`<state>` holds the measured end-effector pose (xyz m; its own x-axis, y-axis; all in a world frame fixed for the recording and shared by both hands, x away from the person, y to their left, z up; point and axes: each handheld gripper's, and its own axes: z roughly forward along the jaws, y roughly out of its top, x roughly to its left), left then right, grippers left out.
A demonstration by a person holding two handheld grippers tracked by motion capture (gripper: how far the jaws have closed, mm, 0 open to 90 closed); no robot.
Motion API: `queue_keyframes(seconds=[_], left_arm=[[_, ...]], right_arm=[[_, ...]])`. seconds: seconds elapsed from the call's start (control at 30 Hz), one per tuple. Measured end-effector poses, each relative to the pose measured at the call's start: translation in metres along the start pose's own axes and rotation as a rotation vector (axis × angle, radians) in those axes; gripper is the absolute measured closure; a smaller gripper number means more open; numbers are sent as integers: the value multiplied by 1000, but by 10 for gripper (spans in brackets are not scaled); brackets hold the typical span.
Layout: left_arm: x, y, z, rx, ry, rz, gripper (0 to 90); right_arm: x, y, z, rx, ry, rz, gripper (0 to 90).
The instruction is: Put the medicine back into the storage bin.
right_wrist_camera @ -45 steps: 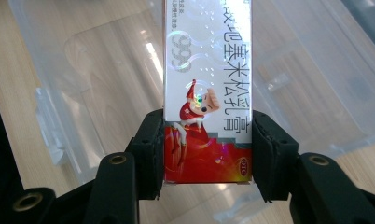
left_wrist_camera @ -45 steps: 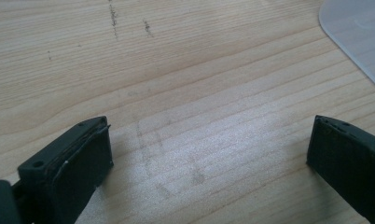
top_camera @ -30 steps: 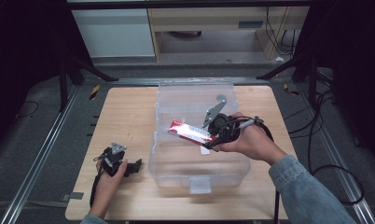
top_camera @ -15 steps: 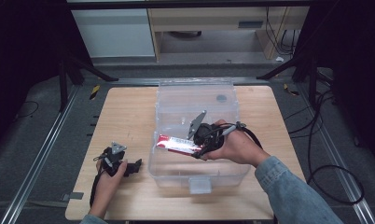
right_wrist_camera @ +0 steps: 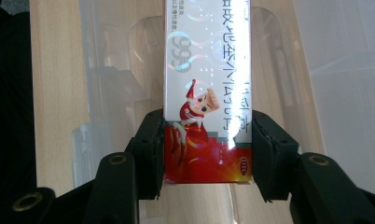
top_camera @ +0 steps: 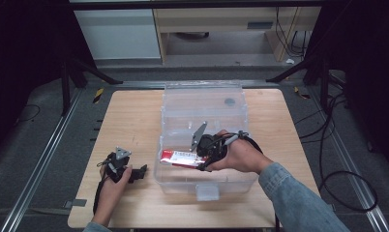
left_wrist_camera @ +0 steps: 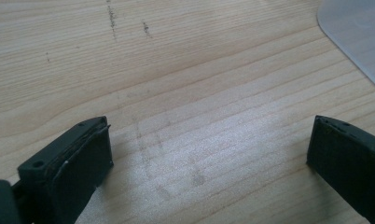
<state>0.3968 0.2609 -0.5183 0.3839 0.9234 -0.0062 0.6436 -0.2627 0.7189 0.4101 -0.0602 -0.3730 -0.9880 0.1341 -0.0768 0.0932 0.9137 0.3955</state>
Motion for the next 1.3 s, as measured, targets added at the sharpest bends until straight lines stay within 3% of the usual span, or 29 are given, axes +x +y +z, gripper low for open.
queue_keyframes(seconds=[0.5, 1.3], left_arm=[[0, 0, 0, 0, 0, -1, 0], [0, 0, 0, 0, -2, 0, 0]], right_arm=[[-2, 2, 20, 14, 51, -44, 513], [-4, 3, 40, 39, 73, -86, 513]])
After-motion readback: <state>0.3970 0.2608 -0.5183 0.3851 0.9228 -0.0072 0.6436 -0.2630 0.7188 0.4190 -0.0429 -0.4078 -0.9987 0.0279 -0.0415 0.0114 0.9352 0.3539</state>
